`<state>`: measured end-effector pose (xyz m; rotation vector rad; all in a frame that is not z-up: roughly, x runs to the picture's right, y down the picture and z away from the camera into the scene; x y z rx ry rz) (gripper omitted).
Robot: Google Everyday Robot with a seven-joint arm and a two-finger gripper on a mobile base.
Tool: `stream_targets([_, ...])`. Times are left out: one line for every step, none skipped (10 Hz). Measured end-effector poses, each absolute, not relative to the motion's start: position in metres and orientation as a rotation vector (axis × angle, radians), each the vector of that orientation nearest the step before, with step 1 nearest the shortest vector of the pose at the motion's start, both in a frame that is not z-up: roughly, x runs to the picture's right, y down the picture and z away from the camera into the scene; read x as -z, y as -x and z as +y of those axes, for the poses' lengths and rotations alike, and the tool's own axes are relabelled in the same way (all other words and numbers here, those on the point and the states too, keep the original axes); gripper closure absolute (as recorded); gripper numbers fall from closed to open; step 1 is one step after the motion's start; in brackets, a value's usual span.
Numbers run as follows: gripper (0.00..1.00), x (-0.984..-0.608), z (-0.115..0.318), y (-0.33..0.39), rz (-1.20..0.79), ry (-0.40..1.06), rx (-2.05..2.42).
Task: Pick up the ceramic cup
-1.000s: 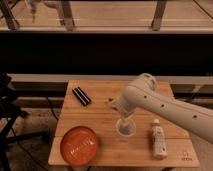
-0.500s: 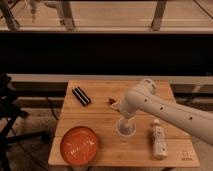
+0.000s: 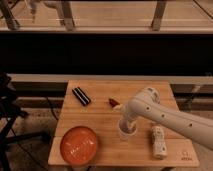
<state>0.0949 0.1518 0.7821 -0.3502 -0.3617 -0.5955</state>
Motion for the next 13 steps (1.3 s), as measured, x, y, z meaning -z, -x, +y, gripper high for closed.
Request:
stream_targets([0.00,-0.780,0.152,-0.094,-0.369,0.360,0.586])
stream_targets([0.00,-0.777,0.150,-0.097,-0.370,0.368,0.589])
stream_targets([0.00,-0.768,0.142,-0.098,-0.373,0.371,0.588])
stream_targets([0.00,-0.765,0.138,-0.099,-0.371,0.368,0.588])
stream_targets([0.00,-0.763,0.136,-0.100,-0.372,0.369,0.586])
stream_targets([0.00,-0.764,0.137,-0.100,-0.372,0.368,0.584])
stream_targets([0.00,-0.768,0.142,-0.100,-0.377,0.377,0.582])
stream_targets([0.00,-0.771,0.147,-0.098,-0.381,0.383,0.589])
stream_targets([0.00,-0.770,0.149,-0.098,-0.384,0.386,0.593])
stream_targets([0.00,-0.765,0.149,-0.098,-0.386,0.389,0.597])
stream_targets([0.00,-0.764,0.149,-0.099,-0.386,0.395,0.597])
stream_targets([0.00,-0.763,0.148,-0.099,-0.387,0.396,0.599])
stream_targets([0.00,-0.764,0.148,-0.096,-0.390,0.399,0.602])
